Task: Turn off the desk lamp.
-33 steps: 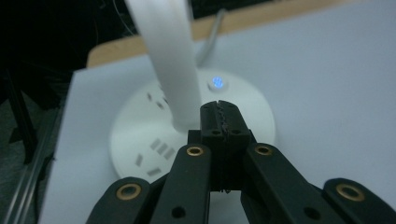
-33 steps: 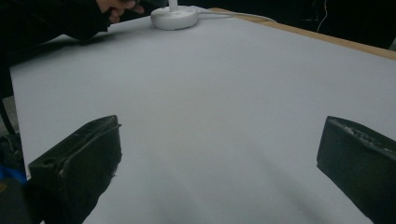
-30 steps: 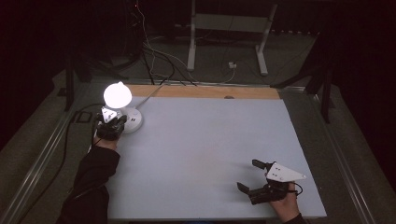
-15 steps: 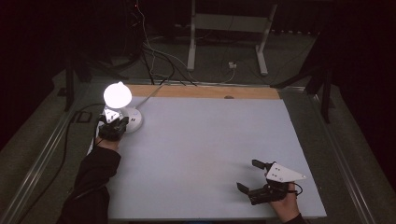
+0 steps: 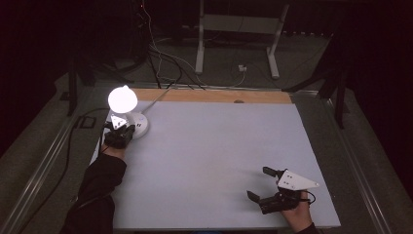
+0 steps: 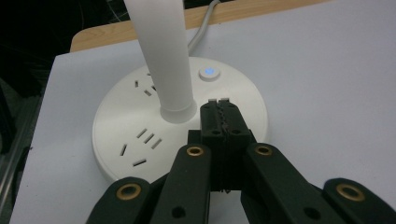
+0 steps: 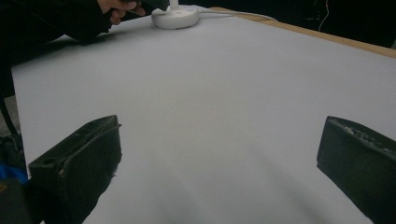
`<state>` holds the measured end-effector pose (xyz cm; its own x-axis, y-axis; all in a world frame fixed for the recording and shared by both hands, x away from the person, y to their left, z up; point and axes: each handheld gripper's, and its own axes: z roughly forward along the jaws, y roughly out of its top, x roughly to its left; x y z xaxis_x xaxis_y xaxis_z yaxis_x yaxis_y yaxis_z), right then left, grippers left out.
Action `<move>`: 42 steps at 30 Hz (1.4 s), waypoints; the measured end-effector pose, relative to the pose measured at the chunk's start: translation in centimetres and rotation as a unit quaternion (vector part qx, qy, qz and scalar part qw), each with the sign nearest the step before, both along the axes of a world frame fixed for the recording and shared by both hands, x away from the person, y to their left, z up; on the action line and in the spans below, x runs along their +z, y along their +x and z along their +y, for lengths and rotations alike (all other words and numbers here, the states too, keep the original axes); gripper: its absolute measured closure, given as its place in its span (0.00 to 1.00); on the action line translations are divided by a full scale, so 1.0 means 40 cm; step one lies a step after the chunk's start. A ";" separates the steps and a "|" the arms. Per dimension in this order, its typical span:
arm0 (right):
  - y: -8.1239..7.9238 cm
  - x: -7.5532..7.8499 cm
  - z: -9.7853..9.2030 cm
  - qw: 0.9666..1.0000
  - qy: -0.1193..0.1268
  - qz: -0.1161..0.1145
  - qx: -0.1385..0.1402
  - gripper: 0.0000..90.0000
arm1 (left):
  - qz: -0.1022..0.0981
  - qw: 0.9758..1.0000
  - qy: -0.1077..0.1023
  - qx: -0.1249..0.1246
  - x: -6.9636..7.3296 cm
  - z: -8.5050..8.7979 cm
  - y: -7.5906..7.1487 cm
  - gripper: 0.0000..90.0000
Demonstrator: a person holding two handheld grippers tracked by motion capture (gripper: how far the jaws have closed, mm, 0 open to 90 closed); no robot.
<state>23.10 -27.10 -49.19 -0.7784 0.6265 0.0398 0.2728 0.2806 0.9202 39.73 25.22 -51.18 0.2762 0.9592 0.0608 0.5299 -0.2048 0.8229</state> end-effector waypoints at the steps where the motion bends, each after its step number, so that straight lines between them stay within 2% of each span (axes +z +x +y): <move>1: 0.000 0.000 0.000 1.000 0.000 0.000 0.000 0.00 | 0.002 1.000 0.003 -0.002 -0.001 -0.002 0.001 1.00; 6: 0.000 0.000 0.000 1.000 0.000 0.000 0.000 0.00 | 0.007 1.000 0.007 -0.001 -0.004 -0.006 0.002 1.00; 14: 0.000 0.000 0.001 1.000 -0.001 -0.001 0.000 0.00 | 0.003 1.000 0.007 -0.005 -0.008 -0.004 0.003 1.00; 15: 0.000 0.000 0.001 1.000 -0.002 -0.001 0.000 0.00 | -0.005 1.000 0.011 -0.006 -0.012 -0.003 0.000 1.00; 18: -0.001 0.000 0.001 1.000 -0.002 -0.001 0.000 0.00 | -0.007 1.000 0.005 -0.007 -0.015 0.000 -0.001 1.00; 20: -0.001 0.000 0.001 1.000 -0.001 -0.001 0.000 0.00 | -0.005 1.000 0.017 -0.009 -0.012 -0.003 0.001 1.00; 23: 0.000 -0.001 0.002 1.000 -0.003 0.000 0.001 0.00 | -0.002 1.000 -0.003 -0.004 -0.007 0.005 0.001 1.00; 24: -0.002 0.001 0.000 1.000 -0.003 -0.001 0.001 0.00 | -0.014 1.000 -0.027 -0.007 0.017 0.010 -0.008 1.00; 25: -0.002 0.001 0.000 1.000 -0.002 -0.002 0.001 0.00 | -0.016 0.999 -0.036 -0.011 0.032 0.009 -0.012 1.00; 27: -0.002 0.001 0.000 1.000 -0.001 -0.001 0.001 0.00 | -0.020 0.999 -0.040 -0.015 0.045 0.006 -0.016 1.00; 28: 0.001 -0.001 0.000 1.000 -0.001 0.001 0.000 0.00 | -0.024 0.999 -0.041 -0.019 0.058 0.000 -0.022 0.94; 31: -0.001 0.000 0.001 1.000 -0.004 -0.001 0.002 0.00 | -0.020 0.999 -0.037 -0.021 0.075 -0.010 -0.031 0.93; 34: -0.001 0.001 0.001 1.000 -0.002 -0.001 0.001 0.00 | -0.014 0.998 -0.056 -0.020 0.090 -0.009 -0.037 0.92; 36: 0.000 0.001 -0.001 1.000 -0.002 0.000 0.000 0.00 | -0.012 0.997 -0.068 -0.016 0.104 -0.007 -0.041 0.82; 38: 0.001 0.000 -0.001 1.000 -0.001 0.000 0.000 0.00 | -0.010 0.997 -0.071 -0.015 0.107 -0.007 -0.043 0.74; 39: 0.001 0.000 -0.001 1.000 -0.001 0.000 0.000 0.00 | -0.008 0.997 -0.070 -0.013 0.110 -0.008 -0.045 0.74; 40: 0.000 0.000 -0.001 1.000 -0.002 0.000 0.000 0.00 | -0.008 0.997 -0.069 -0.012 0.112 -0.009 -0.047 0.64; 42: -0.001 0.001 -0.001 1.000 -0.002 -0.001 0.000 0.00 | 0.000 0.997 -0.072 -0.015 0.116 -0.015 -0.051 0.55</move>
<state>23.07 -27.13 -49.14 -0.7784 0.6267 0.0356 0.2715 0.2850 0.9193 37.70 24.61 -46.53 0.3053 0.9491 -0.0770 0.5252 -0.1005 0.8450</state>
